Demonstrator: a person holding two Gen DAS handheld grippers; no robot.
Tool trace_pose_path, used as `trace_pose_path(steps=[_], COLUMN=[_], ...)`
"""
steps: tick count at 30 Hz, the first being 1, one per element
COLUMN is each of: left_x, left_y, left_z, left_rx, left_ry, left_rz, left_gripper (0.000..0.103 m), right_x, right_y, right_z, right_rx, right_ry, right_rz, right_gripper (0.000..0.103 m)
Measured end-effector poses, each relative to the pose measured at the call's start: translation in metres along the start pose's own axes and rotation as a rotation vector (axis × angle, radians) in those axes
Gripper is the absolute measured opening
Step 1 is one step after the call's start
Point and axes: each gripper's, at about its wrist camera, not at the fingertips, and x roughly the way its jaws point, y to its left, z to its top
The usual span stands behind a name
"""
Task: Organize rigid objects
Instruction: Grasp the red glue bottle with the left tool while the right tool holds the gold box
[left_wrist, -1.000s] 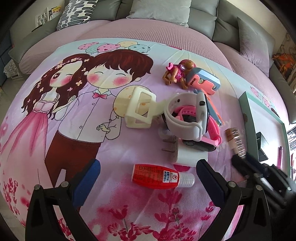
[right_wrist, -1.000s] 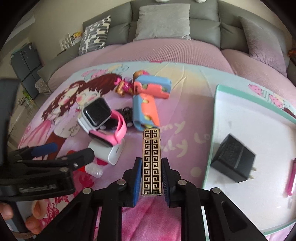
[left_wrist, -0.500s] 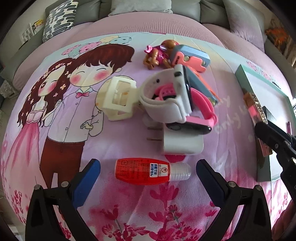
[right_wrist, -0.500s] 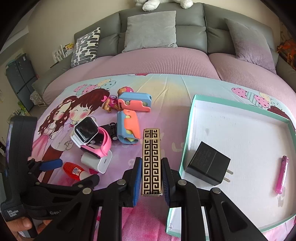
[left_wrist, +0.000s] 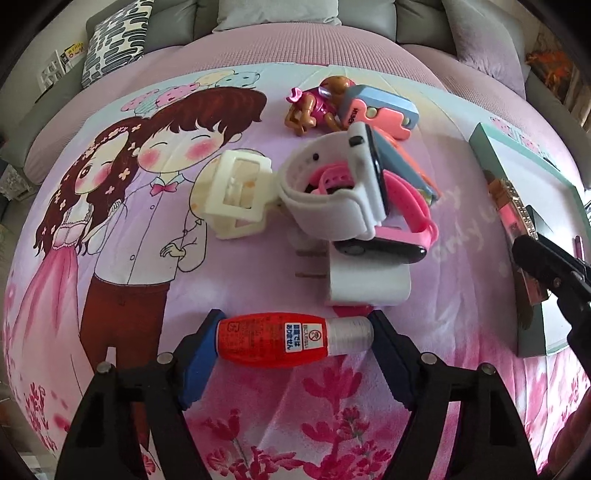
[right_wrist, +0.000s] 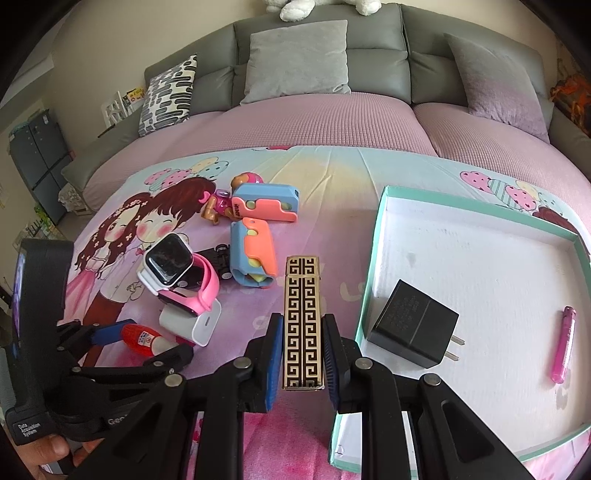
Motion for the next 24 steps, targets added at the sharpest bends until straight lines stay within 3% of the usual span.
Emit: trace_pose_path(steps=[8, 16, 24], left_x=[-0.012, -0.048, -0.078], left_y=[0.008, 0.011, -0.009], left_z=[0.001, 0.004, 0.019], left_rx=[-0.026, -0.045, -0.057], left_ry=[-0.033, -0.135, -0.258], left_rz=[0.022, 0.048, -0.021], left_gripper=[0.079, 0.079, 0.079], right_x=[-0.004, -0.015, -0.030], right_y=[-0.001, -0.007, -0.035], right_z=[0.001, 0.004, 0.006], right_rx=[0.008, 0.025, 0.059], right_ry=[-0.011, -0.043, -0.077], right_rz=[0.009, 0.014, -0.065], right_gripper=[0.022, 0.022, 0.022])
